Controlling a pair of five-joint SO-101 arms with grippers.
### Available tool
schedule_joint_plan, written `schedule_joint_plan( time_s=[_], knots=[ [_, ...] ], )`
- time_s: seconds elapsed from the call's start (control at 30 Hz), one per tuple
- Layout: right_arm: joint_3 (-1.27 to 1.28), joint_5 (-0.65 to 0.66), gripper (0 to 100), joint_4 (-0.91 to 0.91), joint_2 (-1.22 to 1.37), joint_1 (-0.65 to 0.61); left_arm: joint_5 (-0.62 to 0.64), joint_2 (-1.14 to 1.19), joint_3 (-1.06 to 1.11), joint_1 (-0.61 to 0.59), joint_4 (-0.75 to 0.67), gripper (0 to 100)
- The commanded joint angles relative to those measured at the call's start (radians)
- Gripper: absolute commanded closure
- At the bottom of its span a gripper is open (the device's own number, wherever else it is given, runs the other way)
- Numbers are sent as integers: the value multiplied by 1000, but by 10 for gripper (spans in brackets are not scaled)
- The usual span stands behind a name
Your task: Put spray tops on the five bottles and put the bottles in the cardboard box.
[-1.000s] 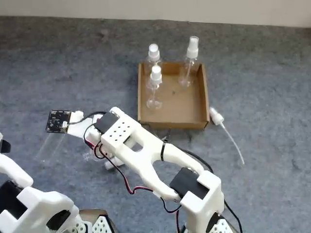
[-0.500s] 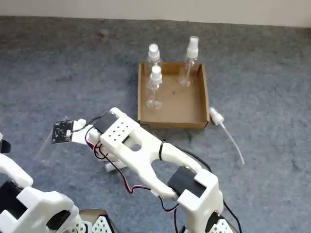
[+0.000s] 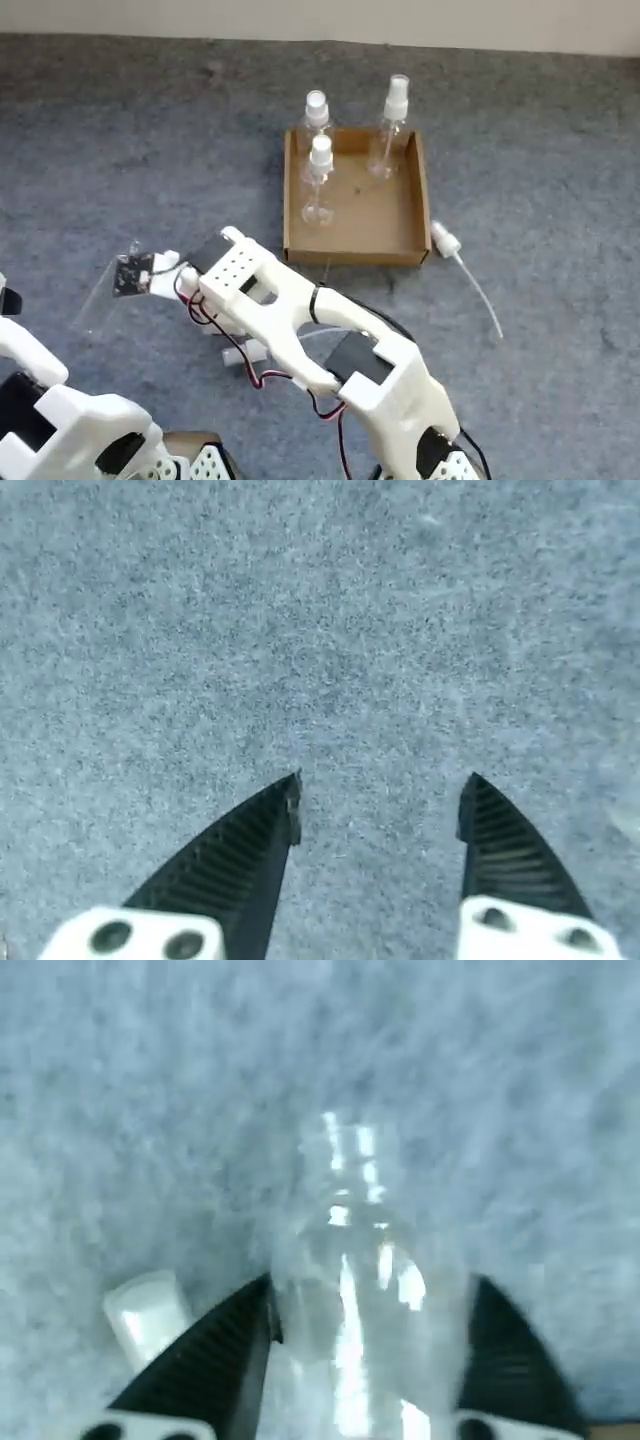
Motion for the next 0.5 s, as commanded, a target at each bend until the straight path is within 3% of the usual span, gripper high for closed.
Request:
schedule_joint_plan(
  time_s=[0.0, 0.1, 0.37, 0.47],
  knots=[
    [-127, -49, 909, -5, -16, 19, -3, -4, -30, -4, -6, 775],
    [-246, -169, 995, 21, -16, 22, -3, -4, -30, -4, -6, 775],
    [-794, -302, 995, 568, -15, 110, -2, -8, -30, -4, -5, 775],
    [-960, -373, 995, 593, -38, 166, 2, -13, -30, -1, 5, 775]
  ],
)
